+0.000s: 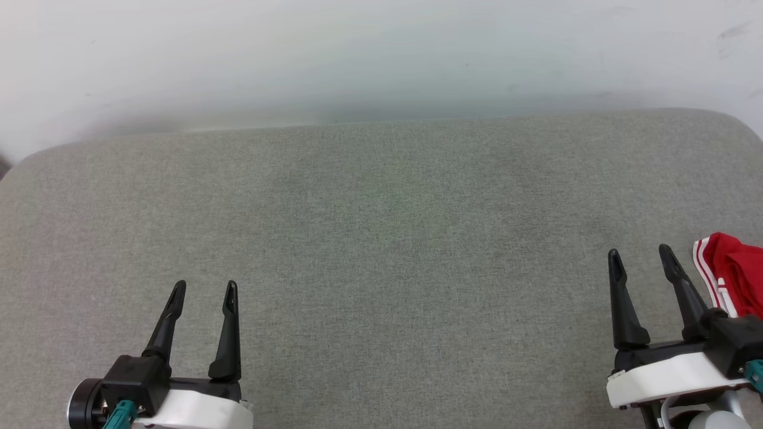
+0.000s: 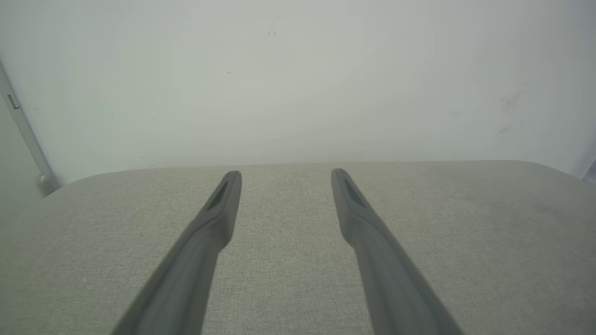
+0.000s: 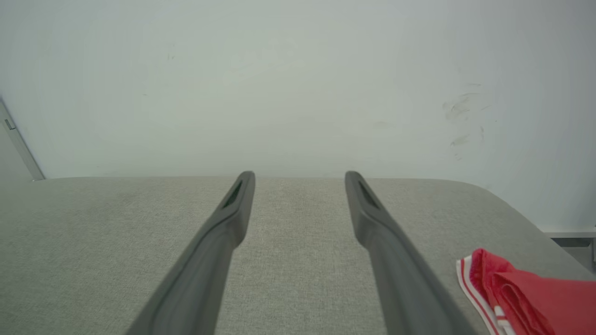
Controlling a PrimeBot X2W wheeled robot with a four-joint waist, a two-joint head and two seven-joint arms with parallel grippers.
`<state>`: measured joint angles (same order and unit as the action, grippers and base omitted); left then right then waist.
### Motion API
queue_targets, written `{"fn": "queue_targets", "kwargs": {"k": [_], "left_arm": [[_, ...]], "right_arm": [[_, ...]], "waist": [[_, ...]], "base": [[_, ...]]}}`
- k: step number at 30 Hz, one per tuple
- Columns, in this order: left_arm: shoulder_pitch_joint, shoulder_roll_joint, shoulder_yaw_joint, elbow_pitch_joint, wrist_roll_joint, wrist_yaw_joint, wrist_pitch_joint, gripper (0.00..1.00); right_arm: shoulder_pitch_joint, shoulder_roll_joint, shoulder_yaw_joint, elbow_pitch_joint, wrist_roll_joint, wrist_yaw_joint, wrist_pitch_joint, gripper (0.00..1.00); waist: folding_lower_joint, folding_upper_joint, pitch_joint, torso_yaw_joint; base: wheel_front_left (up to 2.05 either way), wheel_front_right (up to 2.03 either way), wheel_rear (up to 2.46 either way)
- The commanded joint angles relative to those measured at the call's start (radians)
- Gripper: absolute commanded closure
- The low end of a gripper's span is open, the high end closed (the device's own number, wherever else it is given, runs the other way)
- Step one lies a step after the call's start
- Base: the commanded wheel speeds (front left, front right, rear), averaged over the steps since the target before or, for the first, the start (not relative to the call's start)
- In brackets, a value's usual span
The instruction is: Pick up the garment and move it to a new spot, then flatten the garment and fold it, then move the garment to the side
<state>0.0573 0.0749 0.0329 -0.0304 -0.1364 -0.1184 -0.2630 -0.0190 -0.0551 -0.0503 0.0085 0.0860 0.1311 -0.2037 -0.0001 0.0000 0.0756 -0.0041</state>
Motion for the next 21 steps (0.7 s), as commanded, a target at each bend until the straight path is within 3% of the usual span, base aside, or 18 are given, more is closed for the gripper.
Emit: {"fn": "queue_targets", "kwargs": {"k": [1,21], "left_arm": [[0.009,-0.006,0.003,0.000,0.001,-0.002,-0.002,0.00],[0.018,-0.021,0.032,-0.007,-0.012,-0.009,-0.002,0.00]], "right_arm": [[0.010,0.006,0.004,0.005,-0.002,-0.001,-0.008,0.00],[-0.001,0.007,0.022,0.010,0.013,-0.001,-0.024,0.00]], "waist": [[0.0001,0.0000,-0.002,0.000],[0.0001,0.0000,-0.017,0.000]], "base": [[0.00,0.00,0.00],[0.00,0.00,0.00]]}}
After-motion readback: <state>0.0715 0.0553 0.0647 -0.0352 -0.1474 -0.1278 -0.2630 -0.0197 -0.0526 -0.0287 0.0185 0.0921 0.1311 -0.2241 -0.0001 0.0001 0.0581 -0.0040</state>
